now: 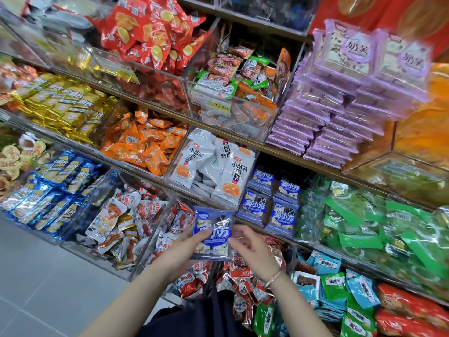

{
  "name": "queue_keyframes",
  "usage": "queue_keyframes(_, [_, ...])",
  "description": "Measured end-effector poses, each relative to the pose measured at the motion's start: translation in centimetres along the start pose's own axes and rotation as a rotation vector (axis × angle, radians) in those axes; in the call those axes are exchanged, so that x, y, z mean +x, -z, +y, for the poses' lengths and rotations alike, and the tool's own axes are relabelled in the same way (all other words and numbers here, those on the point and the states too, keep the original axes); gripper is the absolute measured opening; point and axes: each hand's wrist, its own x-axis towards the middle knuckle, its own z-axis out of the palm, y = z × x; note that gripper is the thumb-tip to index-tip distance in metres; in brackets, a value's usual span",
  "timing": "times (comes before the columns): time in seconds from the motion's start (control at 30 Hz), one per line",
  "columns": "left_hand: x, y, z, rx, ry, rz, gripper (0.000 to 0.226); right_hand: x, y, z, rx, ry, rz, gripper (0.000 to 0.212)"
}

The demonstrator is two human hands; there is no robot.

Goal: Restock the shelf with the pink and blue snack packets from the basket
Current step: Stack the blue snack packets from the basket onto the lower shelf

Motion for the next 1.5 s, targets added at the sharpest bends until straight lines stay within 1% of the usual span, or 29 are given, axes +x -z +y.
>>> queue_keyframes(0.03, [0.1,-0.5,0.0,0.112,-0.02,-0.022,0.062,-0.1,-0.6,0.1,0.109,-0.03,0.009,0.015])
queue_keyframes(0.07, [0.0,-1.1,0.2,0.241,-0.055,-0.006,0.064,-0.2,-0.9,0.3,0.253,-0.078,0.061,0.016])
queue_keyframes(0.1, [0.2,-1.2,0.3,0.374,-0.11,0.015,0.056,-0.2,-1.1,0.8,0.396,-0.145,0.139,0.016])
queue_keyframes(0.13, [0.3,-1.5,0.8,0.472,-0.189,0.021,0.034,-0.2,-1.1,1.2,0.519,-0.218,0.222,0.016])
queue_keyframes(0.17, [0.5,-1.6,1.4,0.577,-0.27,0.017,0.02,-0.2,-0.9,1.7,0.615,-0.28,0.298,0.018])
queue_keyframes(0.2, [1.0,-1.5,1.8,0.671,-0.393,0.012,0.017,-0.3,-0.5,2.3,0.694,-0.323,0.366,0.02])
queue_keyframes(0.23, [1.6,-1.2,2.4,0.796,-0.527,0.032,0.022,-0.3,0.1,3.1,0.749,-0.353,0.434,0.019])
queue_keyframes(0.3, [3.2,-0.3,3.9,1.147,-0.801,0.172,0.033,-0.2,1.7,4.4,0.773,-0.4,0.555,0.014])
queue_keyframes(0.33, [4.0,0.1,4.6,1.301,-0.914,0.236,0.036,-0.1,2.5,4.9,0.762,-0.417,0.604,0.013])
queue_keyframes(0.37, [4.8,0.2,5.3,1.414,-0.988,0.26,0.039,0.2,3.2,5.5,0.753,-0.431,0.646,0.016])
queue_keyframes(0.4, [5.5,0.2,5.9,1.503,-1.024,0.259,0.043,0.5,3.9,6.0,0.746,-0.442,0.681,0.021])
queue_keyframes(0.47, [6.7,0.2,6.4,1.679,-1.01,0.248,0.054,1.7,4.9,6.5,0.702,-0.459,0.733,0.029])
queue_keyframes(0.53, [7.6,0.4,6.1,1.83,-0.939,0.249,0.066,3.6,5.8,6.4,0.674,-0.455,0.757,0.026])
queue_keyframes(0.6, [8.2,0.6,5.6,1.874,-0.897,0.262,0.07,6.0,6.9,6.2,0.692,-0.439,0.772,0.022])
queue_keyframes(0.67, [8.8,0.9,5.3,1.856,-0.899,0.258,0.07,8.9,8.0,5.9,0.699,-0.423,0.797,0.026])
queue_keyframes(0.8, [9.5,1.3,5.2,1.822,-0.889,0.218,0.073,14.8,9.5,5.3,0.661,-0.406,0.804,0.018])
queue_keyframes(0.9, [9.7,1.5,5.1,1.789,-0.897,0.21,0.075,18.2,9.9,4.9,0.592,-0.398,0.73,0.04])
queue_keyframes(0.93, [9.7,1.5,5.1,1.786,-0.901,0.217,0.074,18.9,10.0,5.0,0.527,-0.407,0.699,0.045])
queue_keyframes(0.97, [9.8,1.6,5.1,1.789,-0.908,0.226,0.074,19.5,9.9,5.3,0.403,-0.41,0.672,0.046])
queue_keyframes(1.07, [9.9,1.6,5.0,1.788,-0.946,0.241,0.072,20.1,9.8,6.2,-0.037,-0.403,0.582,0.037])
queue_keyframes(1.13, [9.9,1.7,4.9,1.781,-0.939,0.241,0.072,20.2,9.8,6.5,-0.19,-0.424,0.508,0.039])
queue_keyframes(1.23, [10.0,1.7,4.9,1.775,-0.925,0.241,0.072,20.4,10.3,6.6,-0.273,-0.474,0.4,0.048])
queue_keyframes(1.33, [10.1,1.6,4.8,1.783,-0.935,0.238,0.072,20.6,10.8,6.3,-0.314,-0.505,0.333,0.05])
queue_keyframes(1.43, [9.9,1.6,4.7,1.776,-0.925,0.247,0.072,20.3,11.2,5.0,-0.346,-0.533,0.328,0.05])
queue_keyframes(1.5, [9.7,1.4,4.8,1.744,-0.928,0.259,0.072,19.5,11.3,3.9,-0.364,-0.515,0.379,0.049])
